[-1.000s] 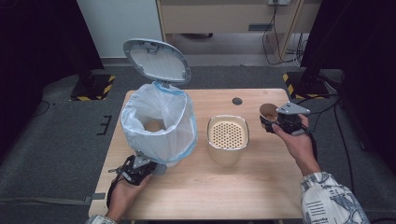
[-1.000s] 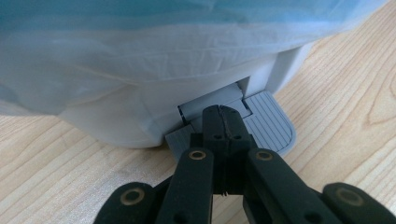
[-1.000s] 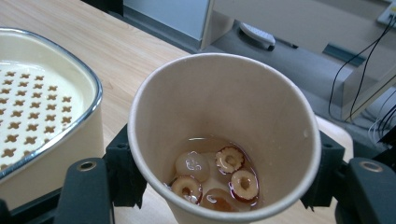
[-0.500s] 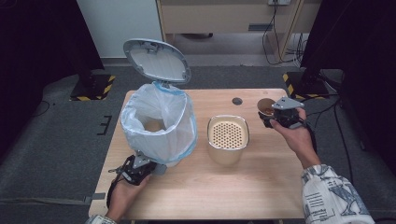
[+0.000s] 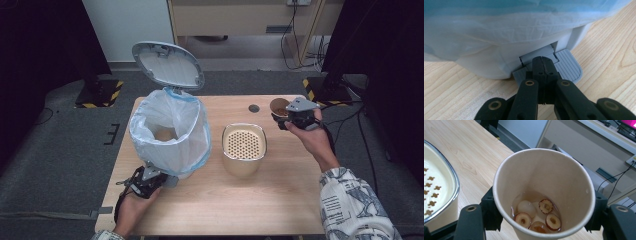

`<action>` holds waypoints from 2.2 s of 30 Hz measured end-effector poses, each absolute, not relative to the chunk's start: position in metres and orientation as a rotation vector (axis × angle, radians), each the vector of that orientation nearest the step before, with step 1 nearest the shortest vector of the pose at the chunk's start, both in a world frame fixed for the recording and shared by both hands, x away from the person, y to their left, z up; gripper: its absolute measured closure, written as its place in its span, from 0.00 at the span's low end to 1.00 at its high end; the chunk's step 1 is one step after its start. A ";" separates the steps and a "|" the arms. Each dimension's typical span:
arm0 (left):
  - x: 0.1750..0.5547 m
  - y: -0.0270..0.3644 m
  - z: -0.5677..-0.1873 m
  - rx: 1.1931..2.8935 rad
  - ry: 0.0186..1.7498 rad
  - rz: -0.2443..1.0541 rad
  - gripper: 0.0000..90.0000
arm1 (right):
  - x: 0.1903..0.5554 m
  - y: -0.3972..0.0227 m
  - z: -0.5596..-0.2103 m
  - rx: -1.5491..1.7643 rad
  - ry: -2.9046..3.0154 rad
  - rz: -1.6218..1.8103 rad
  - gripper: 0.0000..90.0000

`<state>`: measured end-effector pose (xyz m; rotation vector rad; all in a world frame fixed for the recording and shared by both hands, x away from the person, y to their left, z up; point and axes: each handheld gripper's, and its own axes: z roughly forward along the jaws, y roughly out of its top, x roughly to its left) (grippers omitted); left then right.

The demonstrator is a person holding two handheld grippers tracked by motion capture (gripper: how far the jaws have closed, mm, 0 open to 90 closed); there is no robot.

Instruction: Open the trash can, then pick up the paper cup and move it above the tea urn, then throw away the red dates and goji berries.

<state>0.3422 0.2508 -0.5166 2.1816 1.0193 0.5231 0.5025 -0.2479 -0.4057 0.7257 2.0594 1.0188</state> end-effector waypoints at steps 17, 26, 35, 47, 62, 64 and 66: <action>0.342 0.251 -0.517 2.182 1.020 0.524 1.00 | 0.499 -0.236 -0.403 0.611 2.059 0.993 0.36; 0.342 0.250 -0.517 2.182 1.020 0.525 1.00 | 0.493 -0.224 -0.395 0.519 2.061 0.964 0.36; 0.342 0.250 -0.517 2.182 1.020 0.525 1.00 | 0.486 -0.212 -0.394 0.436 2.061 0.945 0.36; 0.342 0.250 -0.517 2.182 1.020 0.525 1.00 | 0.479 -0.201 -0.392 0.357 2.051 0.933 0.36; 0.342 0.250 -0.517 2.182 1.020 0.526 1.00 | 0.470 -0.189 -0.391 0.270 2.033 0.914 0.35; 0.342 0.250 -0.517 2.181 1.021 0.526 1.00 | 0.470 -0.189 -0.391 0.264 2.031 0.912 0.35; 0.342 0.250 -0.517 2.182 1.021 0.526 1.00 | 0.468 -0.187 -0.391 0.246 2.032 0.907 0.35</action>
